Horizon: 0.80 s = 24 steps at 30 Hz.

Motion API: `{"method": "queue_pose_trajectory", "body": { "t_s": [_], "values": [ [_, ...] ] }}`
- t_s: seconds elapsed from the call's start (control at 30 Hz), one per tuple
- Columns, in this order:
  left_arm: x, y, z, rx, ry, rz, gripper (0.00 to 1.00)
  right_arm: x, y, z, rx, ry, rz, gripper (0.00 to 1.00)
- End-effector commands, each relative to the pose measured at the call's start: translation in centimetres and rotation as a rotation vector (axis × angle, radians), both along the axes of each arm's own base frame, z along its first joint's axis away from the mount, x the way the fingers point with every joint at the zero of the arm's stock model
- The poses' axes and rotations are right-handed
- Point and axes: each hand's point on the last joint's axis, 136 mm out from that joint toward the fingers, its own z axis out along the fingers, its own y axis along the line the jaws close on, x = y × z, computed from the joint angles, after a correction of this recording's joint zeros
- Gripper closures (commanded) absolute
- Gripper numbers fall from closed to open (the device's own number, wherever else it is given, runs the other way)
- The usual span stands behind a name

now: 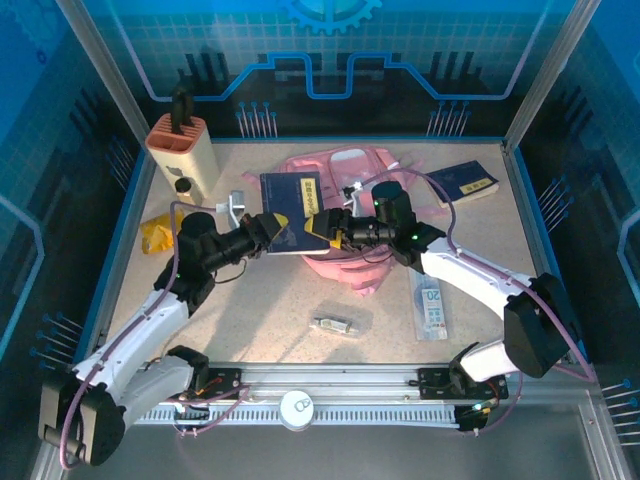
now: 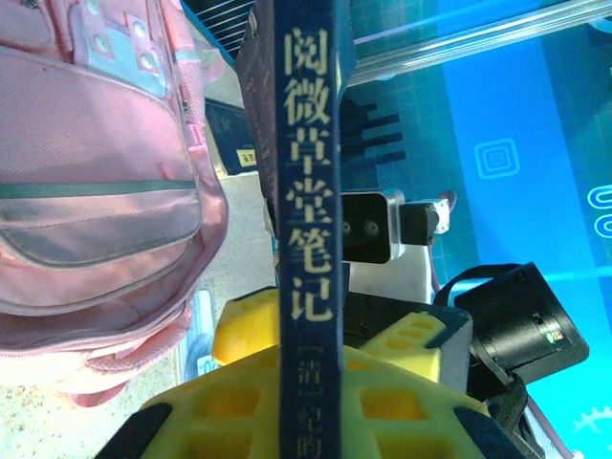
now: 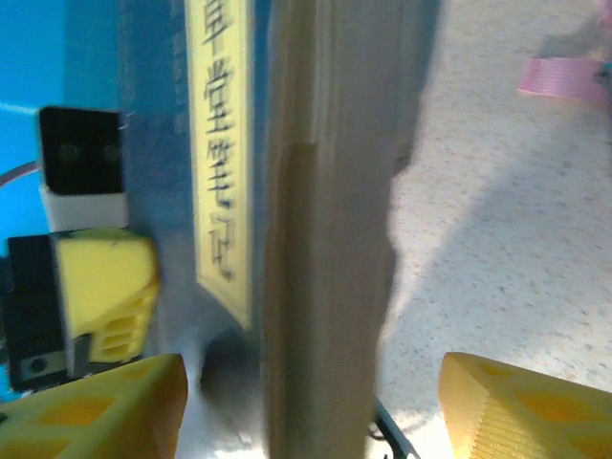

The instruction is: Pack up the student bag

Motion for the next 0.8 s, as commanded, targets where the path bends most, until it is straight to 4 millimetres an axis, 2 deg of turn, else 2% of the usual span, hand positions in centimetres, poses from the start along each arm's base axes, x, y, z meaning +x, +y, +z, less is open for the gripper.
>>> {"method": "queue_pose_trajectory", "body": {
  "t_s": [0.0,0.23,0.37,0.5,0.6,0.67,0.77],
  "values": [
    [0.7,0.0,2.6,-0.004,-0.089,0.021,0.91,-0.9,0.8,2.7,0.108,-0.027,0.051,0.4],
    [1.1,0.2,1.1,0.074,-0.071,0.041,0.91,-0.5,0.0,2.5,0.079,-0.054,0.008,0.66],
    [1.1,0.1,0.6,0.099,-0.066,0.041,0.91,-0.2,-0.3,2.6,0.076,-0.068,-0.002,0.85],
    [1.0,0.1,0.1,0.144,-0.059,0.039,0.81,0.1,-1.2,2.2,0.035,-0.073,-0.024,0.97],
    [0.7,0.4,0.0,0.204,-0.081,0.037,0.61,0.3,-2.4,2.2,-0.003,-0.098,-0.047,1.0],
    [0.6,0.7,-0.4,0.275,-0.092,0.037,0.54,0.3,-3.5,2.1,-0.051,-0.118,-0.071,1.0],
    [0.7,1.1,-1.9,0.42,-0.084,0.046,0.49,0.3,-5.7,1.6,-0.118,-0.132,-0.117,1.0]
  ]
}}
